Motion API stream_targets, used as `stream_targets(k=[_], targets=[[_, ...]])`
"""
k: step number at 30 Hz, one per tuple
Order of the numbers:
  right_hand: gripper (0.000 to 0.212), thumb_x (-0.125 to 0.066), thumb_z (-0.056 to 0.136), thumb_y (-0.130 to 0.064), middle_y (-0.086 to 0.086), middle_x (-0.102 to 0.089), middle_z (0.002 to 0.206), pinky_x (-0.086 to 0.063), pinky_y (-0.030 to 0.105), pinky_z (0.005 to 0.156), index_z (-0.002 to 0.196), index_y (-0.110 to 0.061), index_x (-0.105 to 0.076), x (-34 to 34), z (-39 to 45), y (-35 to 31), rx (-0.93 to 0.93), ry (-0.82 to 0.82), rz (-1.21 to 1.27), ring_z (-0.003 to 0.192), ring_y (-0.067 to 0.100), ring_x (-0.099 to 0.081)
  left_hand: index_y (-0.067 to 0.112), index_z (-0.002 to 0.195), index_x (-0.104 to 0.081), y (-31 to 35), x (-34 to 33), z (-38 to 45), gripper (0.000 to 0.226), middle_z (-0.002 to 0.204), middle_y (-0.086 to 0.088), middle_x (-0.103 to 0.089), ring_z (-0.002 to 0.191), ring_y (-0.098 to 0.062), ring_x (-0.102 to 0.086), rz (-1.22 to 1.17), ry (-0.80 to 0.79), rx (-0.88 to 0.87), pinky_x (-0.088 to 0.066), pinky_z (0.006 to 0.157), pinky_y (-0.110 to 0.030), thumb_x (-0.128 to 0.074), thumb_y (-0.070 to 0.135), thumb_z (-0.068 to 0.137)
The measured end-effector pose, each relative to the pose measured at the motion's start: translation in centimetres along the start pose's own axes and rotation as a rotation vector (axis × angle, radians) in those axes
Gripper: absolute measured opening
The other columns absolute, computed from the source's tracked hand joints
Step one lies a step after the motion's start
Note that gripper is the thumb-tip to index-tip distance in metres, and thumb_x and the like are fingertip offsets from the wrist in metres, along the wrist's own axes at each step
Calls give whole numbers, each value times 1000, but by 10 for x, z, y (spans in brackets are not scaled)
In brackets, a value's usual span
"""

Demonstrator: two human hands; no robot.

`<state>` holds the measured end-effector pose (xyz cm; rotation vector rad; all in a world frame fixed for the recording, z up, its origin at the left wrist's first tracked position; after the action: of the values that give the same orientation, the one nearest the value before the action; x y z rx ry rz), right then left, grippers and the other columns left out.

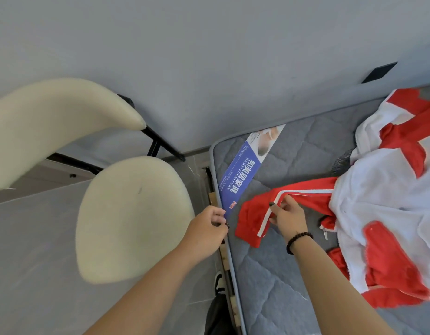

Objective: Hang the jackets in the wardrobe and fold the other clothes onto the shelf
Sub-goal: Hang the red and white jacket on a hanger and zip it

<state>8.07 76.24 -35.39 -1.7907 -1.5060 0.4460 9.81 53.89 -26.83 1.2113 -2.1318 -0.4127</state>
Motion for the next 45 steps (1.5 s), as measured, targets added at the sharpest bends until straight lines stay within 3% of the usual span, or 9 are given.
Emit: stream_targets(k=[6, 11, 15, 23, 27, 31, 36, 41, 45], targets=[[31, -56, 87, 7, 5, -39, 67, -39, 34, 65, 65, -9, -40, -28, -94, -79, 322, -319, -84, 65, 15, -38, 25, 111, -56, 37, 39, -29, 19, 104, 10, -56, 99, -11, -55, -138, 124, 43, -49, 91, -33, -55, 23, 93], [48, -54, 83, 10, -26, -53, 77, -39, 9, 72, 67, -35, -58, -58, -184, -124, 564, -579, -246, 74, -5, -50, 23, 79, -65, 64, 49, -66, 32, 58, 16, -68, 56, 1, -64, -368, -51, 183, -43, 52, -20, -50, 47, 93], [27, -50, 79, 9, -19, -55, 86, -43, 16, 75, 81, -13, -66, -76, -237, -122, 612, -723, -300, 83, -4, -52, 11, 89, -71, 61, 47, -95, 28, 75, -7, -74, 59, -18, -68, -486, -222, 269, -53, 53, -23, -68, 38, 84], [30, -59, 80, 11, 4, -73, 85, -55, 31, 82, 84, -15, -72, -46, -258, -109, 412, -573, -219, 84, 16, -68, 19, 88, -73, 56, 75, -134, 13, 83, -6, -76, 70, -17, -71, -280, -57, 11, -58, 66, -28, -61, 17, 93], [27, -59, 78, 16, 4, -68, 90, -49, 19, 80, 86, -8, -70, 3, -229, -123, 596, -55, -268, 88, 23, -63, 19, 106, -70, 62, 90, -157, 18, 88, -2, -76, 76, -16, -73, -278, 2, -88, -59, 70, -30, -56, 26, 97], [53, -66, 77, 2, 22, -48, 128, -36, 47, 104, 127, -1, -52, 34, -174, -108, 449, 265, -502, 120, 37, -42, 28, 101, -67, 72, 95, -170, 16, 92, 0, -74, 81, -17, -72, -236, 7, -142, -60, 77, -33, -51, 29, 99], [64, -59, 87, -29, 16, -50, 137, -38, 44, 101, 143, -9, -35, 17, -127, -70, 75, 28, -830, 125, 37, -46, 31, 90, -69, 66, 112, -178, 23, 90, 4, -74, 79, -12, -70, -280, 15, -139, -59, 74, -25, -51, 21, 100], [12, -55, 88, -12, 7, -61, 77, -44, 35, 74, 80, -8, -62, -24, -131, -72, 128, -183, -732, 83, 33, -57, 26, 97, -73, 32, 147, -178, 21, 94, -3, -75, 90, -24, -71, -342, 124, -47, -58, 84, -38, -51, 24, 99], [8, -57, 87, -7, 11, -65, 85, -46, 31, 66, 88, -5, -65, -59, -154, -74, 64, -327, -454, 78, 22, -57, 25, 95, -72, -7, 177, -176, 19, 91, 1, -74, 88, -21, -70, -338, 266, 47, -57, 82, -34, -54, 28, 96]])
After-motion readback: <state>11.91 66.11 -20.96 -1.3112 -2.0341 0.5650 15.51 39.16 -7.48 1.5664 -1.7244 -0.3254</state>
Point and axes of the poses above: each hand's wrist, its own z-axis towards the middle knuckle, its own x-axis out of the back of the hand, y = z × x, the point moved 7 cm from there along z, towards the middle knuckle
